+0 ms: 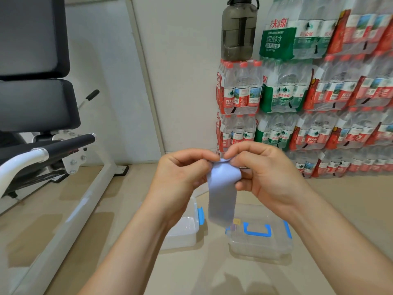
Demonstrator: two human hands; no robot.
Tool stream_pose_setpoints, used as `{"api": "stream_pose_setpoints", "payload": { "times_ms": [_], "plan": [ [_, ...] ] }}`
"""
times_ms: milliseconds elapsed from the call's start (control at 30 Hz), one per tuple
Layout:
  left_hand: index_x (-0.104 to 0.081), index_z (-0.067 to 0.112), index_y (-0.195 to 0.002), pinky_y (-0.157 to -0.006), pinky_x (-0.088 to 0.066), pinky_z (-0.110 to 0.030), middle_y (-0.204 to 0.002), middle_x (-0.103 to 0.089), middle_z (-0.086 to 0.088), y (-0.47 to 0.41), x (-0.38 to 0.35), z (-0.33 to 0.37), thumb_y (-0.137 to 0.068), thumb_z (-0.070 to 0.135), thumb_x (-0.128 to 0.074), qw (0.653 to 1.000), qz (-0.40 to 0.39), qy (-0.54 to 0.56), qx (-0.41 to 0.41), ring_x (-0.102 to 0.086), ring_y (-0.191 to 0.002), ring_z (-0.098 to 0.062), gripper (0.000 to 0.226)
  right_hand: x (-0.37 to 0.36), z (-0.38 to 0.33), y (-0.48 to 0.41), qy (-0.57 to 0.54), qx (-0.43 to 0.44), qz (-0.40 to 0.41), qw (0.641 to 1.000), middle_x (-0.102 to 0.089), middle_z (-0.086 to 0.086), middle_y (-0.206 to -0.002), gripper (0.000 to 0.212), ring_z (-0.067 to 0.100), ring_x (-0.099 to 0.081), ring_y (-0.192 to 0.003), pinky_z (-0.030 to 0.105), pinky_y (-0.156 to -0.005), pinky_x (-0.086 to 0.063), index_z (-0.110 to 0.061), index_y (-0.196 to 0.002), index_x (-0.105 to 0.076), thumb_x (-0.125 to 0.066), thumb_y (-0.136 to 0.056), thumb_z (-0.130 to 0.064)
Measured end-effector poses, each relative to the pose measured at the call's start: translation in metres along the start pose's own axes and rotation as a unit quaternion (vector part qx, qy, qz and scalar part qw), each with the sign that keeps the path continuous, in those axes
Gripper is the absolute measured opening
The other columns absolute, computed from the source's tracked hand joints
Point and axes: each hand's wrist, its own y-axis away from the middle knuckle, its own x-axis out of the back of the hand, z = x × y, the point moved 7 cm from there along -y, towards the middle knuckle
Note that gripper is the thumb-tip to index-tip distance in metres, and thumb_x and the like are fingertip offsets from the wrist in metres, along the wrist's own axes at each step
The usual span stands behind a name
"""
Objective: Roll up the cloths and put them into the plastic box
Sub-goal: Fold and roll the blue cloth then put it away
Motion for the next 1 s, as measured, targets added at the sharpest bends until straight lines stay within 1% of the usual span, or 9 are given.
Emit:
{"api": "stream_pose_setpoints", "payload": {
  "times_ms": [167, 300, 467, 567, 700, 800, 900, 933, 1000],
  "plan": [
    [-0.077, 0.006, -0.071, -0.071, -0.057, -0.03, -0.077, -0.073, -0.014, 0.002, 0.002, 0.003, -0.064, 0.0, -0.06, 0.999, -0.044, -0.002, 0.012, -0.069, -0.079, -0.025, 0.019, 0.0, 0.006, 0.0, -0.017, -0.027, -0.011, 0.999, -0.059, 0.009, -0.071, 0.035, 0.01, -0.053, -0.053, 0.018, -0.043, -0.046, -0.014, -0.062, -0.071, -0.05, -0.082, 0.005],
    [-0.077, 0.007, -0.072, -0.074, -0.058, -0.03, -0.076, -0.075, -0.011, 0.003, 0.006, 0.007, -0.07, -0.005, -0.073, 0.999, -0.029, -0.046, 0.003, -0.07, -0.078, -0.023, 0.013, -0.002, 0.001, 0.003, -0.034, -0.023, -0.047, 0.998, -0.069, 0.006, -0.069, 0.012, 0.01, -0.062, -0.056, 0.018, -0.047, -0.051, -0.007, -0.075, -0.072, -0.062, -0.079, -0.001],
    [-0.074, 0.013, -0.073, -0.069, -0.057, -0.025, -0.067, -0.072, -0.002, 0.001, 0.01, 0.008, -0.072, -0.011, -0.071, 0.995, 0.027, -0.096, -0.008, -0.068, -0.068, -0.017, 0.024, 0.003, -0.001, 0.001, 0.055, 0.023, -0.005, 0.998, -0.069, 0.0, -0.068, 0.013, 0.008, -0.062, -0.063, 0.018, -0.05, -0.05, -0.01, -0.082, -0.072, -0.067, -0.081, 0.002],
    [-0.074, 0.017, -0.076, -0.063, -0.055, -0.019, -0.064, -0.072, 0.002, 0.002, 0.011, 0.009, -0.076, -0.005, -0.072, 0.985, 0.044, -0.165, -0.017, -0.067, -0.064, -0.01, 0.022, 0.006, -0.004, 0.0, 0.14, 0.057, 0.019, 0.988, -0.073, 0.002, -0.073, 0.014, 0.01, -0.064, -0.064, 0.02, -0.053, -0.053, -0.012, -0.089, -0.071, -0.068, -0.083, 0.0],
    [-0.071, 0.018, -0.072, -0.068, -0.055, -0.034, -0.071, -0.072, -0.006, 0.003, 0.004, 0.008, -0.081, 0.001, -0.066, 0.968, 0.034, -0.245, -0.036, -0.066, -0.067, -0.017, 0.02, 0.003, -0.011, 0.001, 0.282, 0.121, 0.033, 0.951, -0.071, 0.003, -0.067, 0.013, 0.01, -0.06, -0.052, 0.024, -0.049, -0.053, -0.019, -0.082, -0.071, -0.066, -0.085, -0.006],
    [-0.068, 0.017, -0.075, -0.066, -0.055, -0.043, -0.071, -0.071, -0.012, 0.002, 0.002, 0.008, -0.084, 0.002, -0.063, 0.968, 0.03, -0.243, -0.046, -0.063, -0.064, -0.026, 0.018, 0.003, -0.015, 0.0, 0.315, 0.147, 0.036, 0.937, -0.068, 0.003, -0.062, 0.015, 0.011, -0.054, -0.049, 0.031, -0.053, -0.05, -0.026, -0.08, -0.068, -0.065, -0.086, -0.012],
    [-0.071, 0.016, -0.074, -0.064, -0.056, -0.038, -0.068, -0.07, -0.01, 0.002, 0.004, 0.008, -0.082, 0.0, -0.065, 0.977, 0.045, -0.2, -0.054, -0.061, -0.062, -0.016, 0.019, 0.005, -0.016, -0.001, 0.299, 0.145, 0.04, 0.942, -0.071, 0.005, -0.067, 0.012, 0.033, -0.059, -0.064, 0.046, -0.063, -0.052, -0.025, -0.083, -0.071, -0.066, -0.086, -0.014],
    [-0.072, 0.014, -0.074, -0.063, -0.055, -0.032, -0.067, -0.07, -0.007, 0.002, 0.005, 0.007, -0.081, -0.002, -0.066, 0.981, 0.05, -0.181, -0.051, -0.061, -0.063, -0.014, 0.019, 0.005, -0.015, -0.001, 0.281, 0.137, 0.039, 0.949, -0.071, 0.007, -0.067, 0.012, 0.035, -0.057, -0.062, 0.048, -0.061, -0.052, -0.024, -0.084, -0.072, -0.067, -0.085, -0.013],
    [-0.074, 0.012, -0.075, -0.06, -0.05, -0.02, -0.065, -0.067, -0.002, 0.002, 0.005, 0.006, -0.079, -0.004, -0.067, 0.986, 0.054, -0.15, -0.044, -0.058, -0.062, -0.011, 0.018, 0.007, -0.011, -0.002, 0.233, 0.109, 0.036, 0.966, -0.068, 0.007, -0.066, 0.012, 0.02, -0.052, -0.056, 0.033, -0.048, -0.045, -0.022, -0.084, -0.074, -0.069, -0.084, -0.011]
  ]
}}
